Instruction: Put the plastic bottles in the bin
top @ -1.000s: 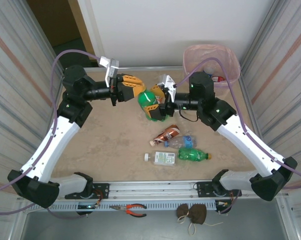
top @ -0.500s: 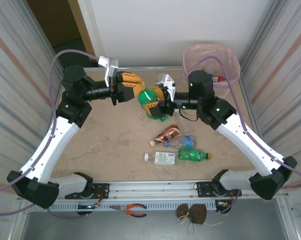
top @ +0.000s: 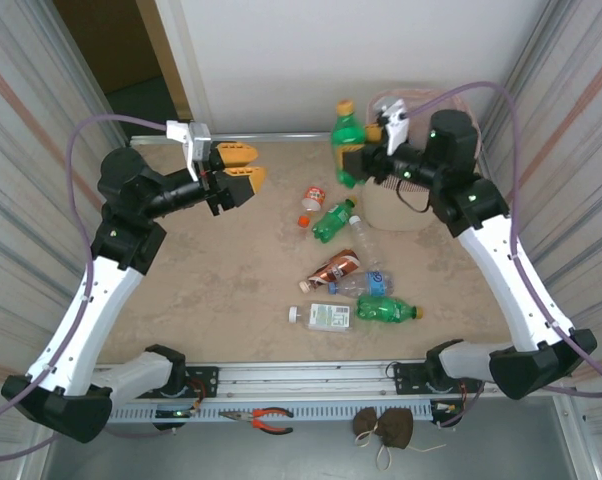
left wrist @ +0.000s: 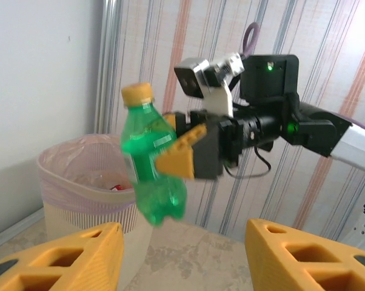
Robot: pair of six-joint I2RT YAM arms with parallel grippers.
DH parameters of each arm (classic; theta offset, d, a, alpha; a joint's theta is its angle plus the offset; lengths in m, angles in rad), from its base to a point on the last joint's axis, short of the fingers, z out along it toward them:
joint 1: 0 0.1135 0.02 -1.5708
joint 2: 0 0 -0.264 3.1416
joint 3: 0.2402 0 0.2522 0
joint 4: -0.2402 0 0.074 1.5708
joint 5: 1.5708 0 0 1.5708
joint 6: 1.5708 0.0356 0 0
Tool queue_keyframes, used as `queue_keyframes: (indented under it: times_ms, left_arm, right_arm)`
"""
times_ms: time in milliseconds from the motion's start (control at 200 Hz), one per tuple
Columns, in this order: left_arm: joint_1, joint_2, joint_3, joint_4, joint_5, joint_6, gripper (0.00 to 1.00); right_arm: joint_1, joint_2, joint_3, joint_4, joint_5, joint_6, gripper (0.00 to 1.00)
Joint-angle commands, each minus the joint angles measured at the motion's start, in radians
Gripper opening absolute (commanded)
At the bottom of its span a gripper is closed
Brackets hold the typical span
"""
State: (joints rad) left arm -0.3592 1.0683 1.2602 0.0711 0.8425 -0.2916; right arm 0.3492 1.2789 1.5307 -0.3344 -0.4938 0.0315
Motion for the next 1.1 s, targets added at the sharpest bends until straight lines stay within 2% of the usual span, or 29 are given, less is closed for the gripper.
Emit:
queue_keyframes:
  times_ms: [0, 155, 356, 441, 651, 852, 1097]
  left_arm:
    - [0.004, -0.017, -0.019, 0.008, -0.017, 0.001, 0.55]
    - [0.005, -0.022, -0.031, 0.013, -0.022, -0.007, 0.55]
    - [0.005, -0.024, -0.044, 0.013, -0.022, -0.018, 0.55]
    - [0.004, -0.026, -0.05, 0.01, -0.023, -0.018, 0.55]
    - [0.005, -0.032, -0.077, 0.022, -0.023, -0.036, 0.54]
    - [0.005, -0.028, -0.09, 0.037, -0.02, -0.048, 0.54]
    - [0.005, -0.018, -0.096, 0.05, -0.02, -0.059, 0.54]
  right_arm:
    - [-0.081, 0.04, 0.077, -0.044, 0.093, 0.1, 0.49]
    - [-0.191, 0.136, 0.214, -0.164, 0.188, 0.12, 0.46]
    - [-0.294, 0.297, 0.414, -0.344, 0.24, 0.083, 0.45]
    - [-0.31, 0.369, 0.501, -0.437, 0.254, 0.049, 0.46]
    - [-0.325, 0.536, 0.695, -0.673, 0.185, -0.006, 0.46]
    - [-0.319, 0.677, 0.809, -0.82, 0.172, 0.038, 0.45]
    - [-0.305, 0.832, 0.935, -0.96, 0.089, 0.067, 0.46]
